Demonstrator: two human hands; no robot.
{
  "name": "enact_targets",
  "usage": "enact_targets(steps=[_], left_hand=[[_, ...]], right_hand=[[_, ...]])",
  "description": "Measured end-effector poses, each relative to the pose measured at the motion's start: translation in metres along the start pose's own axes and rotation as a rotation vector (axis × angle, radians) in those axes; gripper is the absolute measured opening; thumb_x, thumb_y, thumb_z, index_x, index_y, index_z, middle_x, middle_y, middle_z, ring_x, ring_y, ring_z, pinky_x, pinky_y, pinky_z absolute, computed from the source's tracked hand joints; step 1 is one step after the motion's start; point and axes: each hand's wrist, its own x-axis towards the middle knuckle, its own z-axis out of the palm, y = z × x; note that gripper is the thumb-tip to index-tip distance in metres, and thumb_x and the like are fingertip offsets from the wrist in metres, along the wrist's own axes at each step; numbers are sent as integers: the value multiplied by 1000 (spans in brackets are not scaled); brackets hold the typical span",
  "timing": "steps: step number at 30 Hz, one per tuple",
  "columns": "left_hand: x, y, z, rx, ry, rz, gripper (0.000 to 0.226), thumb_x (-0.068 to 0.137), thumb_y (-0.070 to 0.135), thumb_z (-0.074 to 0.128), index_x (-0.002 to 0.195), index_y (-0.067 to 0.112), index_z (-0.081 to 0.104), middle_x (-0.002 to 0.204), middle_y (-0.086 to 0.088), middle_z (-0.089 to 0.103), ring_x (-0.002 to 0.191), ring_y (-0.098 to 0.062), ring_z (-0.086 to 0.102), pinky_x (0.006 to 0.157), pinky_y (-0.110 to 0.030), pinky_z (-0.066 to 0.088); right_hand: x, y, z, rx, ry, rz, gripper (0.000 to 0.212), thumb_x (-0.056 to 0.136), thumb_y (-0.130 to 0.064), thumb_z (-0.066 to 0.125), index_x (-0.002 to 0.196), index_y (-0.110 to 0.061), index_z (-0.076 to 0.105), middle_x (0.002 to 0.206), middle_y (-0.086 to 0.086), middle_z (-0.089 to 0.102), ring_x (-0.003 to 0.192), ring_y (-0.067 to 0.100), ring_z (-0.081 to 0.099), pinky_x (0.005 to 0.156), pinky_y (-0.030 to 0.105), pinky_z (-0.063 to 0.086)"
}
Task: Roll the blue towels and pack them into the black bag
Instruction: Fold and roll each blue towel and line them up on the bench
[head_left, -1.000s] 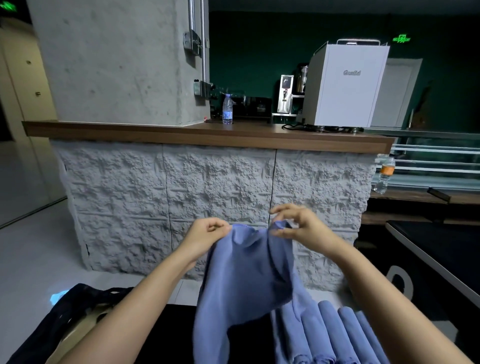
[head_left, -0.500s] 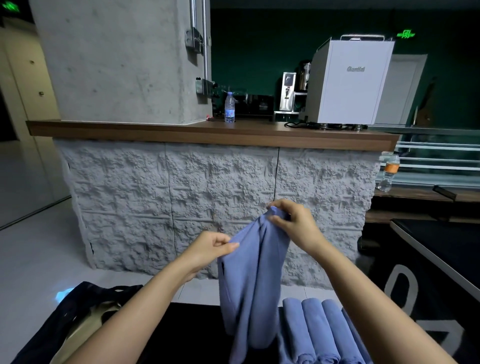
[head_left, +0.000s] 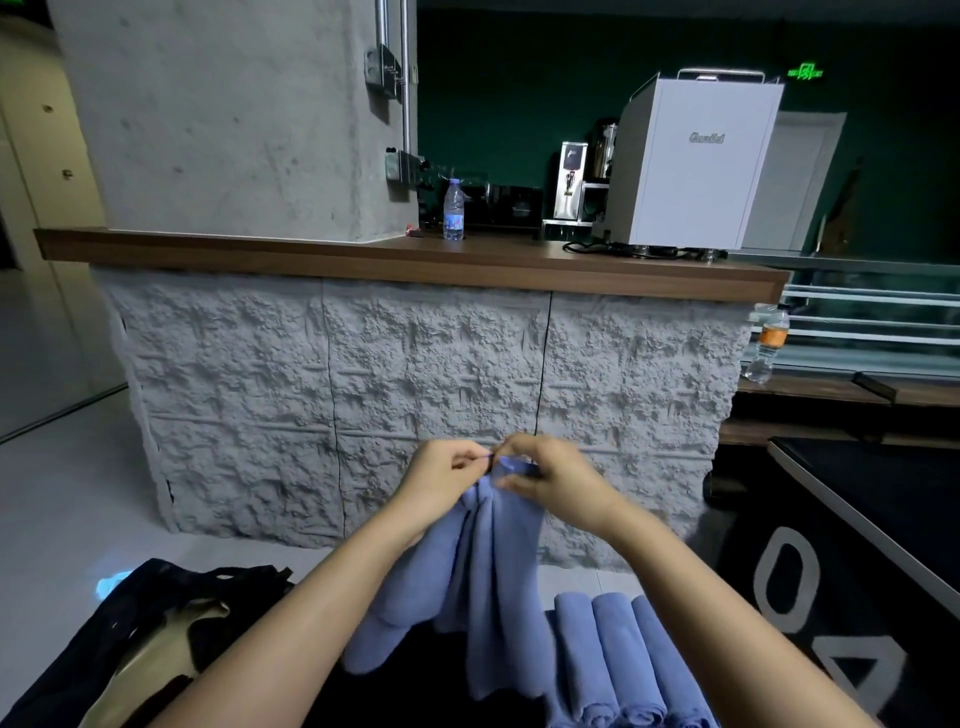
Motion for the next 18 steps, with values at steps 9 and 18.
enact_targets(steps=[9,18], left_hand=[[-8,-2,-4,109,87,-42,29,78,-2,62,84,24,51,64,-1,64,56,-9,53,57,-21,40],[-21,-52,-1,389,62,-199,41,66,4,65,44,19,35,36,5,35,42,-3,29,43,-19,21]], right_hand=[[-3,-7,10,41,132,-41,12,86,-14,66,83,-21,57,67,-11,53,62,-1,48,56,12,32],[-9,3,8,211,259,52,21,83,-5,66,79,-24,56,71,-4,59,63,-1,47,59,18,37]])
